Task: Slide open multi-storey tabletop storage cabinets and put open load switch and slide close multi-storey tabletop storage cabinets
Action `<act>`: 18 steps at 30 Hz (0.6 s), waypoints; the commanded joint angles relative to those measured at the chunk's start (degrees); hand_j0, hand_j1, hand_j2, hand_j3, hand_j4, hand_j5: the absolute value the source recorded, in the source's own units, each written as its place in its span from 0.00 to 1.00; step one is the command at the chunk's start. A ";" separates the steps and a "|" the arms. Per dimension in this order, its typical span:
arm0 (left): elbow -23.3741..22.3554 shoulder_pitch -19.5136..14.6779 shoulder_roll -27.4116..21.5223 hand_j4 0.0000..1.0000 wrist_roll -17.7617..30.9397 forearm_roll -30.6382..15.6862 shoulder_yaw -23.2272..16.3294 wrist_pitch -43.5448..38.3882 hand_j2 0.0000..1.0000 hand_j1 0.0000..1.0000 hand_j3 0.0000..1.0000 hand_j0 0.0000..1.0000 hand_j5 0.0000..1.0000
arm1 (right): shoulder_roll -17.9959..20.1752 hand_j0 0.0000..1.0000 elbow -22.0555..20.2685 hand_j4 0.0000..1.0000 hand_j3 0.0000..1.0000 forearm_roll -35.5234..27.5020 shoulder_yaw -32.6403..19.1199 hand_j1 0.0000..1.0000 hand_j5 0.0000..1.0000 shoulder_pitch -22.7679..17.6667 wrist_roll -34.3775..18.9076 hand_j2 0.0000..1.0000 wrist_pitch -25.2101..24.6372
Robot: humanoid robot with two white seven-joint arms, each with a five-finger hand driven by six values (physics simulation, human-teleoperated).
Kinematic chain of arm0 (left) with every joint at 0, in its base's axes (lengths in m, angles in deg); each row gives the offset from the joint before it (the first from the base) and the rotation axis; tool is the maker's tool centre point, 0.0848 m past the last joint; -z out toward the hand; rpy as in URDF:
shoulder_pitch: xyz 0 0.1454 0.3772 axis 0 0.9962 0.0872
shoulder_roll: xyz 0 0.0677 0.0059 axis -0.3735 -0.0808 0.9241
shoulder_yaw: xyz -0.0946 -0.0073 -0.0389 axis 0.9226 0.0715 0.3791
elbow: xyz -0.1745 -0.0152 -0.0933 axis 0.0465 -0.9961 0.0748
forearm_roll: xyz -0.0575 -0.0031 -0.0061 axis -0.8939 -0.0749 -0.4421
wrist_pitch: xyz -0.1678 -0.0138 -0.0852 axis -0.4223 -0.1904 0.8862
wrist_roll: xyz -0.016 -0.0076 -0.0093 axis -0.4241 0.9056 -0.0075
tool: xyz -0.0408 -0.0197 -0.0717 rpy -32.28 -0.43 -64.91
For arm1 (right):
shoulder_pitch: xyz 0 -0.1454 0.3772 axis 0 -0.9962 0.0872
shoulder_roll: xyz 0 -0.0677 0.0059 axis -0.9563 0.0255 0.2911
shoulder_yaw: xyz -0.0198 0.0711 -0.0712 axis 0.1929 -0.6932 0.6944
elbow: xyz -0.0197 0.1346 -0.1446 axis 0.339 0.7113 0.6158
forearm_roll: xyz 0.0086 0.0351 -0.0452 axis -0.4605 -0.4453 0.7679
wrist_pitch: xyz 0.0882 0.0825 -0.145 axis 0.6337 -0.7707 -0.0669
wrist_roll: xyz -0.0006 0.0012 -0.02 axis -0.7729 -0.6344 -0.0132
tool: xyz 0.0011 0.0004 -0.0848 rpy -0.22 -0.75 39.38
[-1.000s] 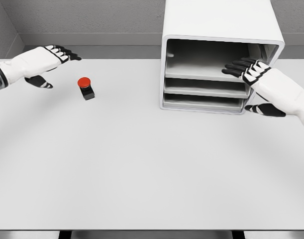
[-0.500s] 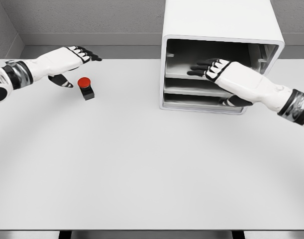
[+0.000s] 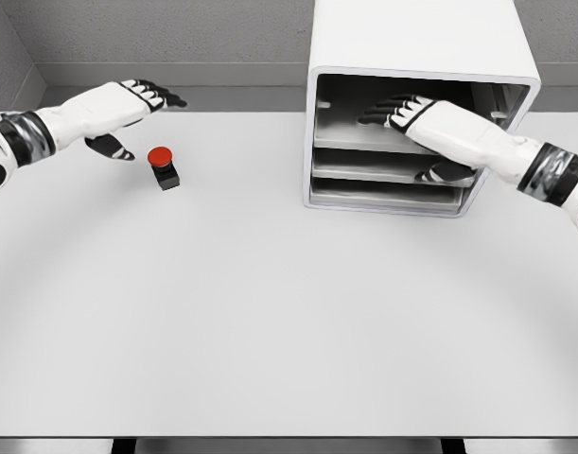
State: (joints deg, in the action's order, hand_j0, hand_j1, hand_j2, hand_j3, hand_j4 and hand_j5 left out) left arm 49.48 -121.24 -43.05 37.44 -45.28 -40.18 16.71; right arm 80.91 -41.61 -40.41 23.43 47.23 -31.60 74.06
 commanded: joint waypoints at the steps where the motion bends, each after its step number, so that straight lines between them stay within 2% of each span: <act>1: 0.16 0.00 -0.03 1.00 -0.10 -0.55 0.94 -0.04 1.00 1.00 1.00 1.00 1.00 | -0.15 1.00 1.10 1.00 1.00 0.00 0.73 1.00 1.00 0.00 -0.06 1.00 -0.13; 5: 0.51 -0.09 -0.11 1.00 -0.46 -1.60 1.99 -0.04 1.00 1.00 1.00 1.00 1.00 | -0.06 1.00 1.01 1.00 1.00 1.14 0.73 1.00 1.00 -0.18 -1.20 1.00 -0.13; 9: 0.69 0.35 -0.20 1.00 -0.02 2.26 1.29 -0.04 1.00 1.00 1.00 1.00 1.00 | -0.06 1.00 1.01 1.00 1.00 2.20 0.56 1.00 1.00 -0.18 -1.20 1.00 -0.13; 11: 0.69 0.35 -0.46 1.00 -0.10 1.82 1.38 -0.04 1.00 1.00 1.00 1.00 1.00 | -0.06 1.00 0.92 1.00 1.00 3.25 0.56 1.00 1.00 -0.26 -1.20 1.00 -0.13; 15: 0.34 0.44 -0.47 1.00 -0.10 1.91 -0.29 -0.04 1.00 1.00 1.00 1.00 1.00 | 0.03 1.00 0.04 1.00 1.00 3.43 0.56 1.00 1.00 -0.53 -1.20 1.00 -0.13; 18: 0.07 0.35 -0.38 1.00 -0.10 1.91 -3.10 -0.04 1.00 1.00 1.00 1.00 1.00 | 0.03 1.00 -0.13 1.00 1.00 3.43 0.55 1.00 1.00 -0.70 -1.20 1.00 -0.13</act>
State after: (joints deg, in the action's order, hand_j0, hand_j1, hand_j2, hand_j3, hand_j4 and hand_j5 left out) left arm 49.69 -120.98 -43.42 37.37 -43.09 -41.78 16.71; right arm 80.88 -41.51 -36.70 24.01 46.44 -32.83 74.07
